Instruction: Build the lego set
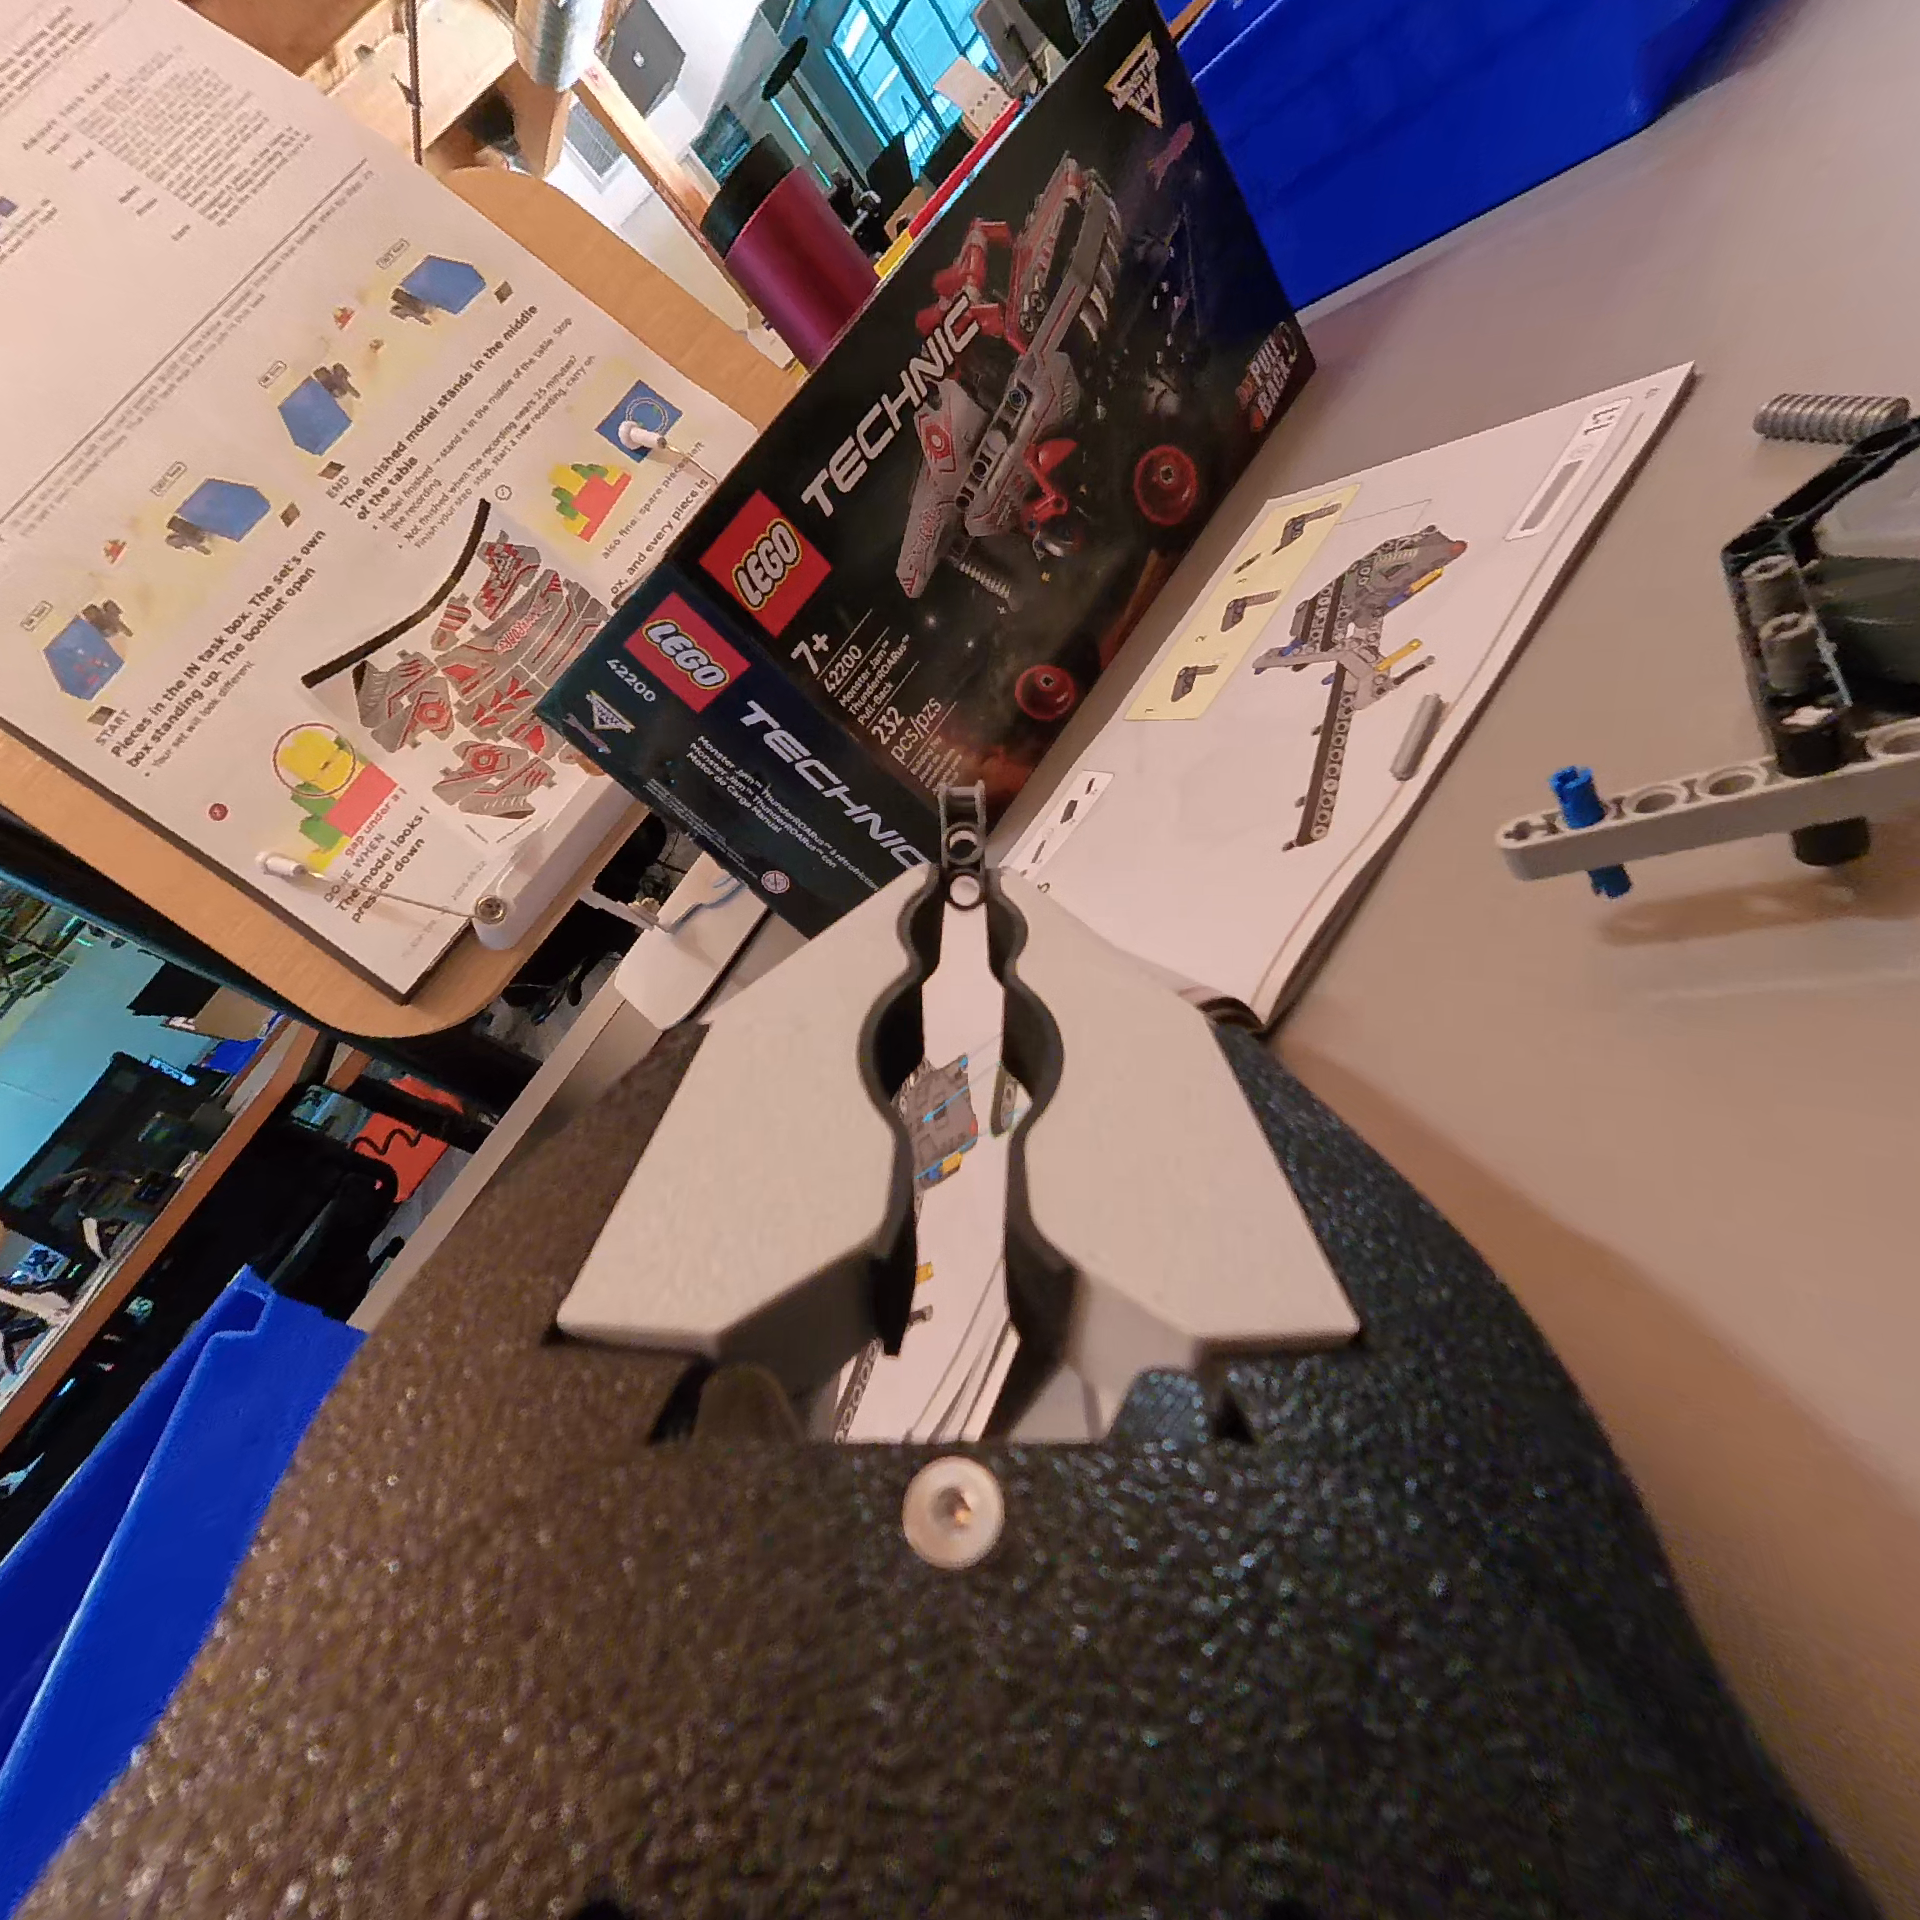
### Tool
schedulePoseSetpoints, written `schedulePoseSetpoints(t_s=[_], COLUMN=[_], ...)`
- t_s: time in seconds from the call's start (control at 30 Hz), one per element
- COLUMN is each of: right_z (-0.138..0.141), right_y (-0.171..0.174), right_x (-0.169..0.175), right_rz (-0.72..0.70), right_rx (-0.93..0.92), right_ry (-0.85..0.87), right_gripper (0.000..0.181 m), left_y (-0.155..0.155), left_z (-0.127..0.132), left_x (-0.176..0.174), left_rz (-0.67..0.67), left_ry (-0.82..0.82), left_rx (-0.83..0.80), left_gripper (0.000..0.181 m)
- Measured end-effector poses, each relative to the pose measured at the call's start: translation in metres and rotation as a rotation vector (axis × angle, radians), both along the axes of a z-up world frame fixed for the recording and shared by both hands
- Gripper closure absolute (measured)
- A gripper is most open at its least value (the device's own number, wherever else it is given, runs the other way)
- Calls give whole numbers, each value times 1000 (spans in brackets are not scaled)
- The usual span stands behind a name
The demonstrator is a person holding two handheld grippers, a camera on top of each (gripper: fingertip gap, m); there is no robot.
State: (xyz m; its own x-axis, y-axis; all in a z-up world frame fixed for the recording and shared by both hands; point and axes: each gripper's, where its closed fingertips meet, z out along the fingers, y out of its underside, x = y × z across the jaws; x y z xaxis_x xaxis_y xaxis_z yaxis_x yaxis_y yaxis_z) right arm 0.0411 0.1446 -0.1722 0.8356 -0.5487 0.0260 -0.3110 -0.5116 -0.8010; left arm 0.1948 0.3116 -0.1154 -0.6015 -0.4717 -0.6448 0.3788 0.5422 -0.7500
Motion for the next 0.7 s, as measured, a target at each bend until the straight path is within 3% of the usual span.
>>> schedulePoseSetpoints(t_s=[0.43, 0.7], right_z=[16, 18], right_y=[1, -4], right_x=[-6, 2], right_rz=[38, -20], right_rx=[104, 122], right_ry=[-28, -21], right_gripper=[155, 154], left_y=[0, 0], left_z=[0, 1], left_x=[-1, -1], left_rz=[-5, -2], left_ry=[1, 0], left_rx=[1, -5], left_gripper=[176, 176])
